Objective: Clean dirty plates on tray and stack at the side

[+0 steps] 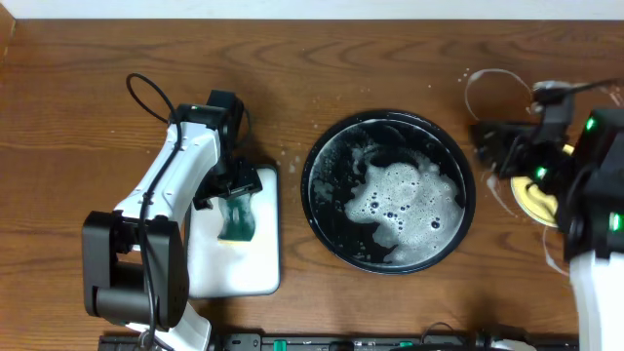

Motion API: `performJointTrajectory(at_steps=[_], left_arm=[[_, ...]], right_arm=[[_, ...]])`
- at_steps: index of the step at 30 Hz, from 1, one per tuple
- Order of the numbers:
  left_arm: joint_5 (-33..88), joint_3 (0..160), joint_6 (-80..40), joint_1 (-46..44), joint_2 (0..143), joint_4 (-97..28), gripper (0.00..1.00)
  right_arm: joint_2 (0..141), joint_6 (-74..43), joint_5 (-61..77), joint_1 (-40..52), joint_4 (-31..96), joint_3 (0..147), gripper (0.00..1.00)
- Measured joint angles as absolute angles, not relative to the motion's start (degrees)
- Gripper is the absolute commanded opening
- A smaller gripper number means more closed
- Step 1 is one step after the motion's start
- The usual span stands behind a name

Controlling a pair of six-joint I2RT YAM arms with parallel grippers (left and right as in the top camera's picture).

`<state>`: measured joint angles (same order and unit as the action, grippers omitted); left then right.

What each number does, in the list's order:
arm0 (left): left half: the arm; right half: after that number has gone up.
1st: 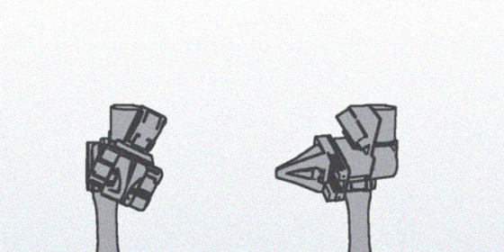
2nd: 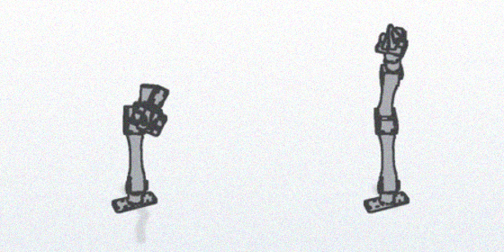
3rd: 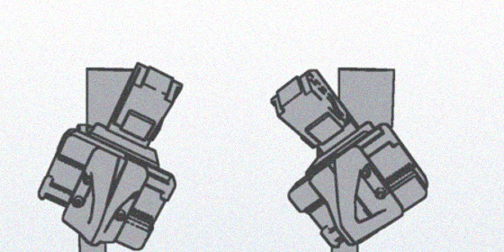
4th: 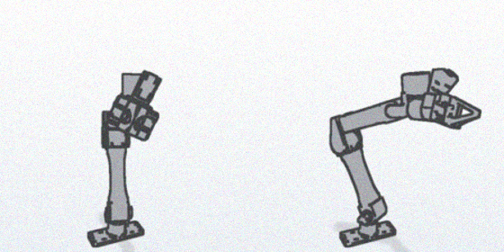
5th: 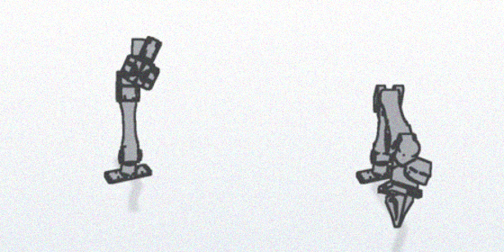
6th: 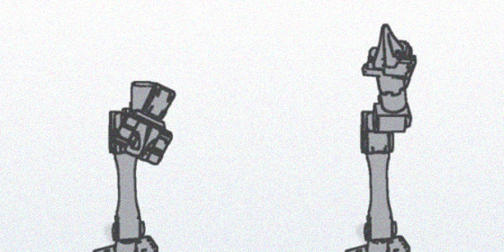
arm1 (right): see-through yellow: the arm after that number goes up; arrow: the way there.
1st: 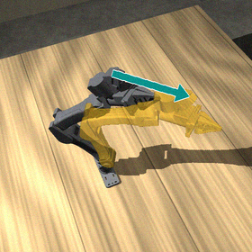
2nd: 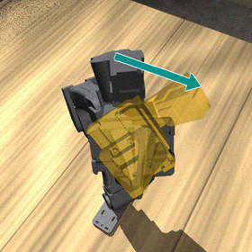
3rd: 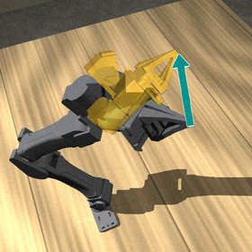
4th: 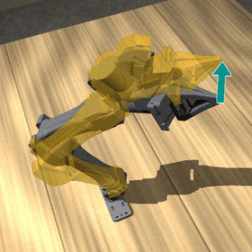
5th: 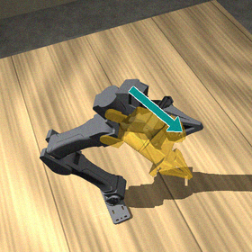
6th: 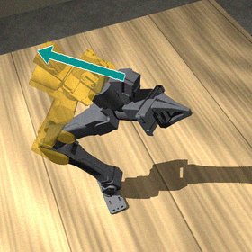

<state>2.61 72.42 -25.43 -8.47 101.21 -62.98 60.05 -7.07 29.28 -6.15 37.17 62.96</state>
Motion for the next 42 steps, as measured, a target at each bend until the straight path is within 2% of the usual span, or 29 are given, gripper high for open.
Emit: performJointTrajectory(at_steps=[3,9,15,22,28,36,42], left_arm=[[2.6,72.4,-25.4,-8.5,101.2,-63.0,0.81],[2.6,72.4,-25.4,-8.5,101.2,-63.0,0.81],[2.6,72.4,-25.5,-8.5,101.2,-63.0,0.81],[2.6,72.4,-25.4,-8.5,101.2,-63.0,0.81],[2.7,72.4,-25.4,-8.5,101.2,-63.0,0.81],[2.6,72.4,-25.4,-8.5,101.2,-63.0,0.81],[2.6,72.4,-25.4,-8.4,101.2,-63.0,0.81]], right_arm=[[52.3,-6.3,28.1,-1.2,38.7,63.1,0.99],[44.1,-5.8,26.6,0.9,43.6,63.1,0.99],[40.2,-0.6,24.0,0.9,48.2,63.1,0.99],[39.3,6.7,20.4,1.5,47.0,61.0,0.99],[34.4,8.2,17.7,3.7,36.6,48.5,0.99],[14.9,8.7,16.2,4.8,23.6,25.6,0.99],[3.1,8.7,15.9,4.8,19.9,13.6,0.99]])
